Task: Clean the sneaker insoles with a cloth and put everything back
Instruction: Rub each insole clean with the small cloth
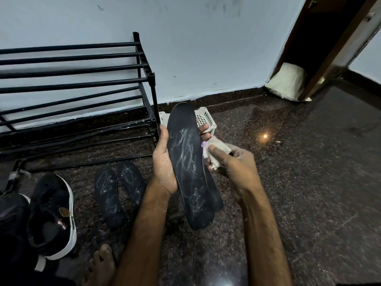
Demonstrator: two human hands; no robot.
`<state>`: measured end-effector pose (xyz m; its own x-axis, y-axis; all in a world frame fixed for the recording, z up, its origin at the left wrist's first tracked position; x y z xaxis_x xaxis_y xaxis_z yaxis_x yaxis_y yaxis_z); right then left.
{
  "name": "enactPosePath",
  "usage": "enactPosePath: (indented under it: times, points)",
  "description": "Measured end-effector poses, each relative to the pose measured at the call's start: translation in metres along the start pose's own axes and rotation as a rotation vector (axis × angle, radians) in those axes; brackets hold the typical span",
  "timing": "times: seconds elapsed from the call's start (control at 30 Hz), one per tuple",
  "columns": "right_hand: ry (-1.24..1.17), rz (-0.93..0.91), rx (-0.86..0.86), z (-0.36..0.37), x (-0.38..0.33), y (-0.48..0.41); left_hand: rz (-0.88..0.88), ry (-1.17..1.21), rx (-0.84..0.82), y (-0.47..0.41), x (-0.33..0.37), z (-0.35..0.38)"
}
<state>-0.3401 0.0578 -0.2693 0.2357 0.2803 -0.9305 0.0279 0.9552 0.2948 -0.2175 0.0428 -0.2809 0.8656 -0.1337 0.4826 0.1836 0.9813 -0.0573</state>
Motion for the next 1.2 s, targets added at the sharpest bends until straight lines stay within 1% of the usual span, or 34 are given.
enactPosePath:
  times: [0.07, 0.13, 0.17, 0.23, 0.3, 0.43, 0.5, 0.57, 0.63, 0.67, 0.7, 0.77, 0.83, 0.87, 0.9, 0.97, 1.0, 1.03, 1.1, 1.17, 1.2]
  points:
    - [0.197, -0.183, 0.143, -0.019, -0.025, 0.002, 0.000, -0.034, 0.024, -0.002, 0.002, -0.004]
    - [0.512, -0.448, 0.346, -0.027, -0.059, 0.013, -0.016, -0.101, 0.035, -0.003, 0.000, -0.005]
    - [0.652, -0.568, 0.407, -0.019, -0.074, 0.020, -0.035, -0.130, 0.036, -0.003, -0.002, -0.003]
    - [0.839, -0.746, 0.439, 0.004, -0.089, 0.030, -0.084, -0.159, 0.069, -0.001, -0.009, -0.001]
    - [0.959, -0.819, 0.380, 0.025, -0.087, 0.032, -0.113, -0.181, 0.081, 0.000, -0.014, 0.004]
    - [1.121, -0.716, 0.128, 0.040, -0.059, 0.017, -0.111, -0.238, 0.140, 0.001, -0.012, 0.000]
    - [1.145, -0.701, 0.077, 0.041, -0.057, 0.015, -0.118, -0.200, 0.141, 0.002, -0.014, -0.003]
    - [1.125, -0.681, 0.143, 0.035, -0.062, 0.014, -0.145, -0.229, 0.124, 0.003, -0.020, -0.001]
    - [1.077, -0.713, 0.275, 0.028, -0.073, 0.019, -0.170, -0.272, 0.108, 0.002, -0.026, 0.002]
    - [1.049, -0.737, 0.311, 0.027, -0.077, 0.022, -0.181, -0.281, 0.102, 0.002, -0.028, 0.003]
    - [1.026, -0.747, 0.303, 0.030, -0.078, 0.022, -0.185, -0.282, 0.098, 0.002, -0.029, 0.004]
    - [0.980, -0.730, 0.193, 0.038, -0.073, 0.020, -0.167, -0.256, 0.102, 0.001, -0.026, 0.004]
    - [0.926, -0.655, 0.112, 0.037, -0.065, 0.015, -0.135, -0.222, 0.114, 0.001, -0.022, 0.003]
    - [0.909, -0.611, 0.124, 0.031, -0.062, 0.012, -0.134, -0.213, 0.116, 0.001, -0.022, 0.001]
    - [0.897, -0.583, 0.175, 0.023, -0.061, 0.010, -0.143, -0.223, 0.120, 0.001, -0.024, -0.001]
    - [0.902, -0.595, 0.309, 0.011, -0.065, 0.010, -0.168, -0.276, 0.121, 0.002, -0.028, -0.004]
    - [0.902, -0.620, 0.338, 0.013, -0.069, 0.012, -0.177, -0.296, 0.116, 0.002, -0.030, -0.004]
    - [0.894, -0.647, 0.317, 0.019, -0.071, 0.014, -0.182, -0.311, 0.118, 0.002, -0.032, -0.004]
    - [0.870, -0.658, 0.146, 0.038, -0.069, 0.017, -0.172, -0.307, 0.134, 0.002, -0.030, -0.006]
    - [0.870, -0.564, -0.020, 0.047, -0.058, 0.014, -0.169, -0.247, 0.139, 0.003, -0.027, -0.008]
    - [0.880, -0.507, -0.038, 0.043, -0.053, 0.010, -0.182, -0.240, 0.125, 0.003, -0.027, -0.007]
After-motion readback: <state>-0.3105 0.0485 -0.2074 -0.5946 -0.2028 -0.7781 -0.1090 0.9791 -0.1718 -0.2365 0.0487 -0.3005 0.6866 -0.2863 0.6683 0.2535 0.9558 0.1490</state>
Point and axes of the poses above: each hand's wrist, its own y-axis away from the middle knuckle, its own z-axis out of the palm, x = y × z, the point moved 10 cm from there along -y, towards the middle knuckle, and after that the axes turned 3 degrees about z, right-handed, at the moved point
